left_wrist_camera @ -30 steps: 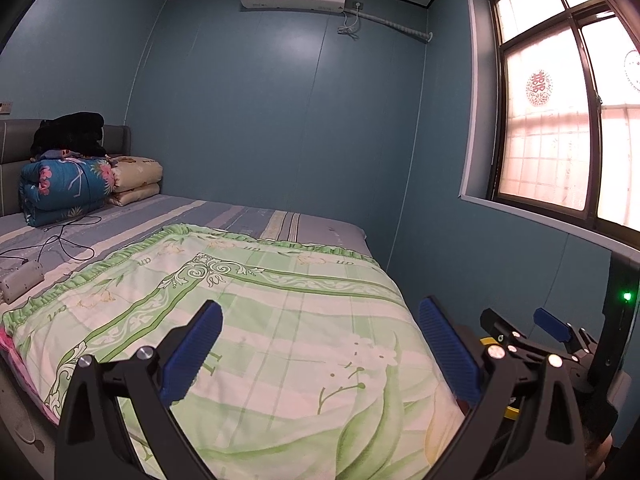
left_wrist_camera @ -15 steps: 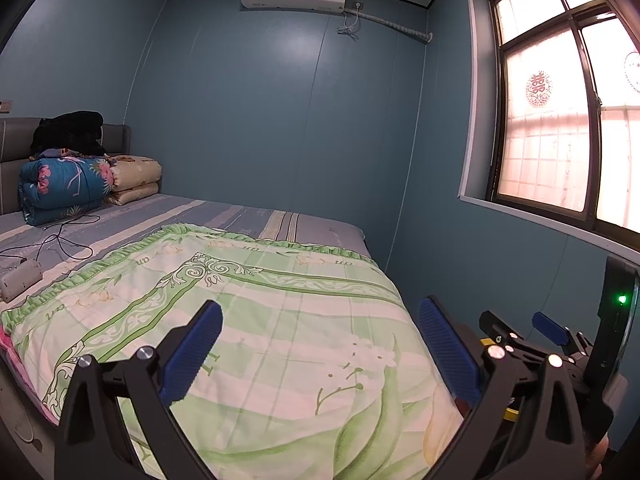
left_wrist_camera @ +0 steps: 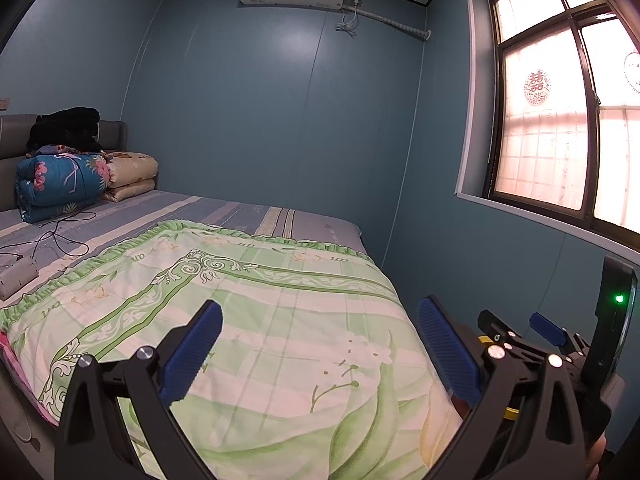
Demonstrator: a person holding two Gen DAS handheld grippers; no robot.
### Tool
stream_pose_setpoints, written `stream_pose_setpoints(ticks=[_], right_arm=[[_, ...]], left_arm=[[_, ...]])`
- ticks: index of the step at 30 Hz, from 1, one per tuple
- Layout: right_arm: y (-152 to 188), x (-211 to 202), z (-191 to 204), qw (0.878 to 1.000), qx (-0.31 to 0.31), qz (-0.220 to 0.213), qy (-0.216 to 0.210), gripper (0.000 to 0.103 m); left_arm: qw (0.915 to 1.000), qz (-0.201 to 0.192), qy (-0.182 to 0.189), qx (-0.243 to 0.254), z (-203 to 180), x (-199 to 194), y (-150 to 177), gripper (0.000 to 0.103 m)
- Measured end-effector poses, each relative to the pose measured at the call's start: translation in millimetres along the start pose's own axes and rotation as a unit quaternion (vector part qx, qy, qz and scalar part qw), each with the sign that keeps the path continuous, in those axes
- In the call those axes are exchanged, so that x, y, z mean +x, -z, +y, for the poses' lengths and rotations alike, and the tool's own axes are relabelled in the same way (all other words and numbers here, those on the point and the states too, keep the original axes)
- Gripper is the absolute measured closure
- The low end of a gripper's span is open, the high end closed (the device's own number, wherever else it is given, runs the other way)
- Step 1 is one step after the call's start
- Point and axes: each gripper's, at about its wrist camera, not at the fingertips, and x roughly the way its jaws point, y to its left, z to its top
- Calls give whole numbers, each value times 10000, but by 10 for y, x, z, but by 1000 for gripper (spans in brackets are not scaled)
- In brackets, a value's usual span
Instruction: Collect trash
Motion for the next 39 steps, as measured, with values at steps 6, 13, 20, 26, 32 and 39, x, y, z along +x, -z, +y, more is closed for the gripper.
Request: stream_pose_setpoints(ticks=[6, 13, 20, 26, 32, 39], right_arm=[[3, 6, -2, 10000, 9, 13, 8, 8], [12, 14, -16, 10000, 33, 42, 14, 8], [27, 33, -28, 9999, 72, 81, 31, 8], [27, 43, -34, 9999, 79, 102, 26, 8], [37, 61, -47, 9999, 101, 131, 37, 8], [46, 70, -55, 9998, 118, 148, 52, 8]], left_arm=[[10000, -6, 11, 31, -18, 7, 4, 8], [10000, 34, 58, 18, -22, 29, 5, 8], [9999, 67, 88, 17, -18, 55, 10, 8], [9999, 98, 99, -28, 6, 60, 10, 8], [9998, 128, 115, -33, -2, 66, 20, 8], [9997, 190, 145, -57, 4, 98, 29, 8]])
